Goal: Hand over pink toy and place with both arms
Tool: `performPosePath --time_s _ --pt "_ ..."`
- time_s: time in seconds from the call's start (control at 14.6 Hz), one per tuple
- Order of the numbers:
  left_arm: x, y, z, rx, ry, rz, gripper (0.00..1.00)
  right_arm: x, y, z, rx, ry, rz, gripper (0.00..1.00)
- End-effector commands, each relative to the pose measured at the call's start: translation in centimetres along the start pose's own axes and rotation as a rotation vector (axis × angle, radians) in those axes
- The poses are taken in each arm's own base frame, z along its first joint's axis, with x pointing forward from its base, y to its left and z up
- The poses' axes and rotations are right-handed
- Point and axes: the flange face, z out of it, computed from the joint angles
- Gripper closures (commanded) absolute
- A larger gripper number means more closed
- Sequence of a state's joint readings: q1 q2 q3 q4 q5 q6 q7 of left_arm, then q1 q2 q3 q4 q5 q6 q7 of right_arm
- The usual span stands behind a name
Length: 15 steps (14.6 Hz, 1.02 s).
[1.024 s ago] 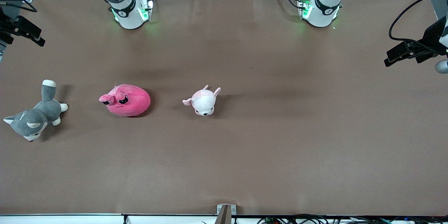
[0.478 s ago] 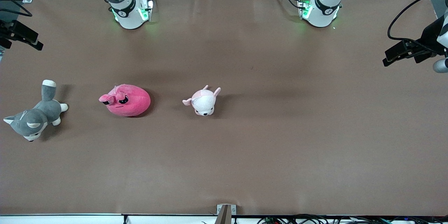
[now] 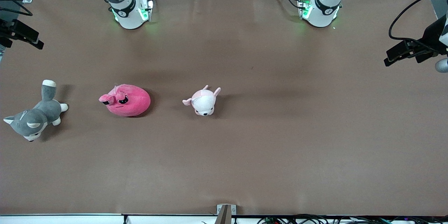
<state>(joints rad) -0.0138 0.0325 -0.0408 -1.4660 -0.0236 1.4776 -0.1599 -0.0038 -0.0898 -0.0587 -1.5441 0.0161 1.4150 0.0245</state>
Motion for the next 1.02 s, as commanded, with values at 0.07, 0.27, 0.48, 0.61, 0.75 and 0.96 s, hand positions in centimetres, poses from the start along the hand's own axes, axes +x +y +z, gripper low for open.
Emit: performPosePath --time_s 0.07,0.27,0.48,0.61,0.75,0.96 --pt "-0.27 -0.03 -0.76 -0.004 0.014 0.009 0.0 -0.13 0.01 -0.1 0.001 -0.008 -0.012 0.0" --pt "-0.28 -0.01 -0.76 -0.006 0.014 0.009 0.0 -0.11 -0.16 0.03 -0.006 -0.01 -0.016 0.0" --pt "-0.29 0.05 -0.76 -0.004 0.014 0.011 0.0 -0.1 -0.07 0.03 -0.014 -0.01 -0.019 0.0" --pt "-0.29 0.07 -0.76 -0.006 0.014 0.011 0.0 -0.14 -0.06 0.23 -0.014 -0.014 -0.019 0.0" --pt "-0.29 0.07 -0.69 -0.005 0.012 0.011 0.0 -0.14 0.02 0.23 -0.013 -0.014 -0.017 0.0" --pt "-0.29 0.07 -0.69 -0.005 0.012 0.011 0.0 -0.16 -0.06 0.24 -0.014 -0.016 -0.019 0.0"
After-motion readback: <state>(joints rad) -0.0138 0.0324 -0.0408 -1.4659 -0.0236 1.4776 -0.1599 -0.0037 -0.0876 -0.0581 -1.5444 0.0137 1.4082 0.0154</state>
